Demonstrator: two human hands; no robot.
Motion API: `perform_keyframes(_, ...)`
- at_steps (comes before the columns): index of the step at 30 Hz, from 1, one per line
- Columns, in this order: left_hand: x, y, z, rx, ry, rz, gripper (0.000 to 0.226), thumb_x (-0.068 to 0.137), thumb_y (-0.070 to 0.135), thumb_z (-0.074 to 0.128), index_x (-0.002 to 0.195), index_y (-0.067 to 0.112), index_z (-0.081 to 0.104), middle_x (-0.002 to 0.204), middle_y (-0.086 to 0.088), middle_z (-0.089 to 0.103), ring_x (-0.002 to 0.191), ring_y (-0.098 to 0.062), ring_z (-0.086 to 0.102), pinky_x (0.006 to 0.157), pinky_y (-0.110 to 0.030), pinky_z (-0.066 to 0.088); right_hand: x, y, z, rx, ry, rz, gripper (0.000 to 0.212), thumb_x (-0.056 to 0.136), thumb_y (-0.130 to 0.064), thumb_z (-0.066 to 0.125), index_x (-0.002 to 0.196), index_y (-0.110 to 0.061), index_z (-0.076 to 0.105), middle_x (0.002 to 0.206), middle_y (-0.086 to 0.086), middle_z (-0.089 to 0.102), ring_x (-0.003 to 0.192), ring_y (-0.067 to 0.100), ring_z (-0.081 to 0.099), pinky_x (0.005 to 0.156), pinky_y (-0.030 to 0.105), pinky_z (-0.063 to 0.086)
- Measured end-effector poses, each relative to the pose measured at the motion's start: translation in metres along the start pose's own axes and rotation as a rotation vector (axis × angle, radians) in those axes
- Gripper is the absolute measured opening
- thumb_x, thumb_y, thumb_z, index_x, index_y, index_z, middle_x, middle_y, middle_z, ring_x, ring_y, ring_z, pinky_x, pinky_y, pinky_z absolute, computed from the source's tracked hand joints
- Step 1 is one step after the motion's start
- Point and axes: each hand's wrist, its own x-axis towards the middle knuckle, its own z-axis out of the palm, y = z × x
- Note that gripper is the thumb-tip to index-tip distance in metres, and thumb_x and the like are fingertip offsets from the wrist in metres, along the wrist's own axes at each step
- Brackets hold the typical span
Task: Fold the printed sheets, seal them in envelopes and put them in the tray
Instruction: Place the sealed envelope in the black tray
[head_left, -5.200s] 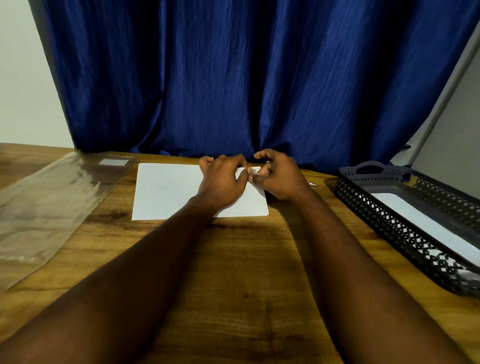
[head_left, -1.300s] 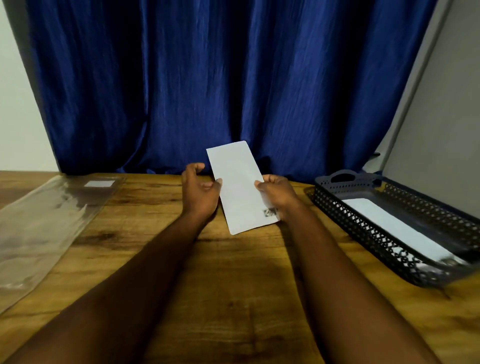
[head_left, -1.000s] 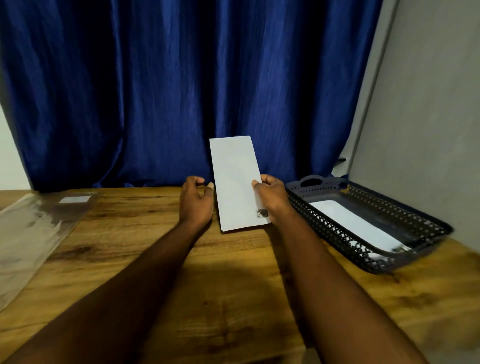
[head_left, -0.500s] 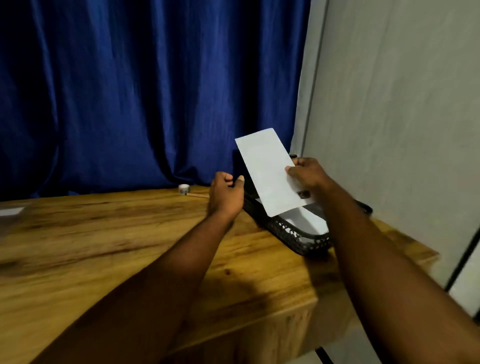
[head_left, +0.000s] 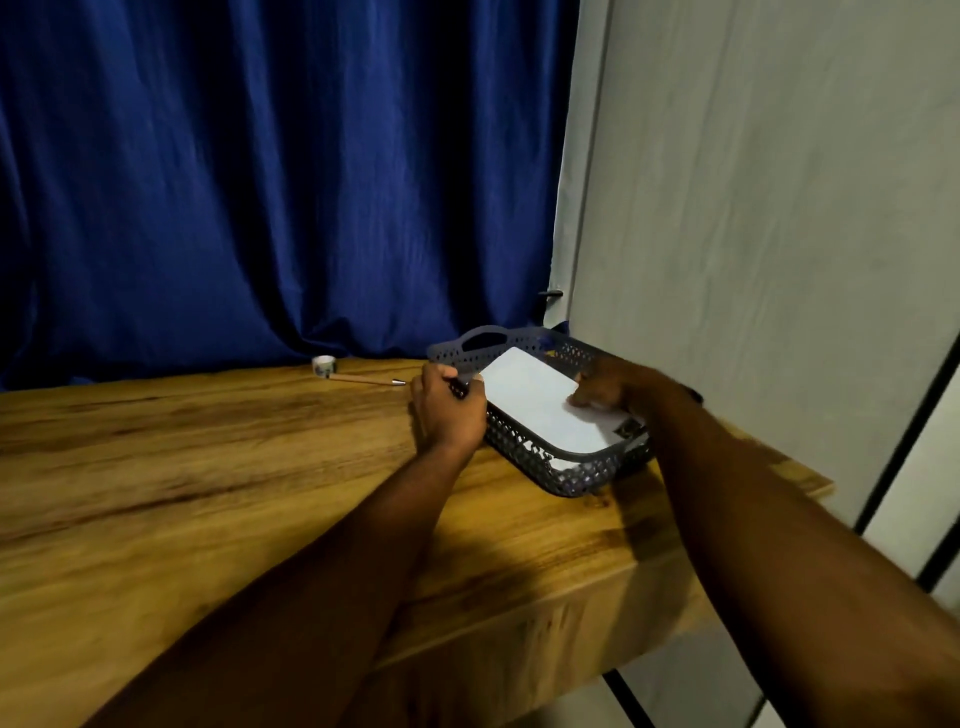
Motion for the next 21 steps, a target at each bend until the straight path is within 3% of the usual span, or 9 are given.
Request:
perform_keyframes(3,0.0,-0.005,0.002,-0.026,-0.004,0.005,0.029,0.095,0.033,0.072,0.117,0.023,0.056,0.132,-0.005,0.055,0.118,-0.025,0.057,0.081,-0.03,0.043,0.008,-0.003,0.004,-0.044,-0.029,0.063,0.059,0.099,-0.044,0.069,0.142,-0.005,0.061,0.142,0.012,0.06,0.116,0.029,0.062,0.083,0.028,0.043)
perform_keyframes(5,0.0,-0.006,0.004,-0.028,0.0,0.013,0.03,0.096,0.031,0.071,0.12,0.021,0.056,0.133,-0.006,0.055,0.119,-0.025,0.056,0.082,-0.029,0.04,0.01,-0.002,0.007,-0.01,-0.015,0.096,0.066,0.095,-0.042,0.075,0.147,-0.005,0.055,0.144,0.016,0.059,0.107,0.03,0.062,0.077,0.031,0.049)
perform_keyframes(10,0.002,-0.007,0.006,-0.034,0.004,0.012,0.031,0.095,0.031,0.072,0.121,0.02,0.057,0.132,-0.008,0.056,0.12,-0.026,0.056,0.085,-0.029,0.038,0.009,-0.002,0.017,-0.041,0.035,0.136,0.081,0.086,-0.043,0.085,0.152,-0.011,0.05,0.143,0.015,0.061,0.122,0.033,0.063,0.104,0.042,0.053)
perform_keyframes(14,0.003,-0.011,0.007,-0.044,-0.005,0.003,0.031,0.095,0.035,0.072,0.119,0.025,0.056,0.133,-0.006,0.055,0.12,-0.025,0.055,0.086,-0.031,0.042,0.008,-0.008,0.015,-0.123,0.039,0.165,0.071,0.086,-0.042,0.082,0.146,-0.013,0.057,0.135,0.014,0.064,0.119,0.032,0.063,0.104,0.044,0.053)
perform_keyframes(16,0.004,-0.012,0.006,-0.047,-0.008,-0.004,0.03,0.095,0.038,0.073,0.116,0.027,0.055,0.131,-0.004,0.054,0.119,-0.024,0.056,0.089,-0.035,0.048,-0.005,-0.02,0.005,-0.136,0.161,0.131,0.062,0.089,-0.042,0.08,0.141,-0.014,0.06,0.131,0.012,0.068,0.116,0.031,0.065,0.098,0.041,0.054)
perform_keyframes(18,0.006,-0.011,0.004,-0.038,0.004,-0.006,0.027,0.095,0.041,0.071,0.112,0.026,0.055,0.128,-0.004,0.055,0.117,-0.025,0.057,0.094,-0.04,0.052,-0.014,-0.034,-0.003,-0.12,0.317,0.082,0.05,0.091,-0.045,0.076,0.131,-0.017,0.064,0.117,0.008,0.07,0.099,0.028,0.067,0.086,0.038,0.055)
perform_keyframes(21,0.012,-0.011,-0.006,-0.028,0.044,0.007,0.022,0.098,0.04,0.068,0.106,0.024,0.056,0.124,-0.004,0.058,0.112,-0.026,0.059,0.09,-0.036,0.049,-0.023,-0.067,-0.011,-0.028,0.453,-0.063,0.029,0.093,-0.037,0.071,0.114,-0.017,0.069,0.106,0.005,0.072,0.086,0.023,0.063,0.077,0.034,0.053)
